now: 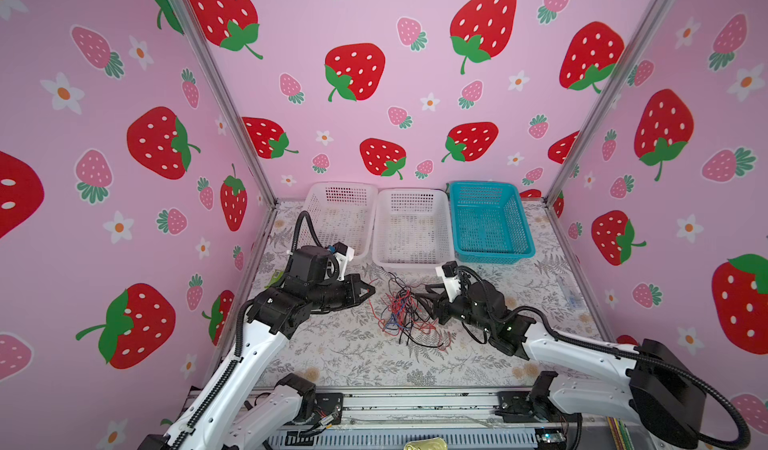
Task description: Untangle the cables
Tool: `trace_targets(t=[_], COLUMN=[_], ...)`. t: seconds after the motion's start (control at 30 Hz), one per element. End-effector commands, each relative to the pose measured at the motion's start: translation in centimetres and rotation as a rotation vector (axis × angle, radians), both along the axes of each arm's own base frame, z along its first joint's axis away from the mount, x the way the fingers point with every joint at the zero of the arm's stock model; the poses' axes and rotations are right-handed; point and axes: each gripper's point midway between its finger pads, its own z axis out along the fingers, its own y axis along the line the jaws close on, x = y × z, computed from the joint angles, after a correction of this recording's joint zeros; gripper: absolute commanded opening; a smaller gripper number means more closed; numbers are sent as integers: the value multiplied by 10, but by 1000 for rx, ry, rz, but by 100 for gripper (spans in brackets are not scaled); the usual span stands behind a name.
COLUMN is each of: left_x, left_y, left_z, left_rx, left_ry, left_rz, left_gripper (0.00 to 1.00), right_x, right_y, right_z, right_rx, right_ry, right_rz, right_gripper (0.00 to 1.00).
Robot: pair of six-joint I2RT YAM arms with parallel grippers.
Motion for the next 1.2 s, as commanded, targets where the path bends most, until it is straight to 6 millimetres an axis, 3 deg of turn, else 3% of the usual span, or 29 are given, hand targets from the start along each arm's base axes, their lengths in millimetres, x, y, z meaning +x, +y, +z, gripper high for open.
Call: trace_targets(t=[0.0,0.23,0.43,0.63,0.8,1.17], left_x=[-4,-5,-3,12,23,26], left_y=[-18,-25,-17,-12,-17,-20], left_z=[48,55,61,75,77,66], left_rx=[-120,-136,-67,-88,-137,-164], left_ry=[-133,-198,-259,-278,-210,-129], left_rz=[-108,-154,-139,-37,11,36], left_gripper=[0,0,0,0,0,0], right_x=[-18,-31,-16,-60,-85,-73], right_y=[18,20,13,26,30,52], right_z=[27,44,19,26,15,3], right_rx=[76,131,-124,-103,-119,-217], right_ry=[24,55,-18,-89,-183,-306], right_rz=[73,37,-73,108,196,185], right_gripper=[51,50,49,49,51,51])
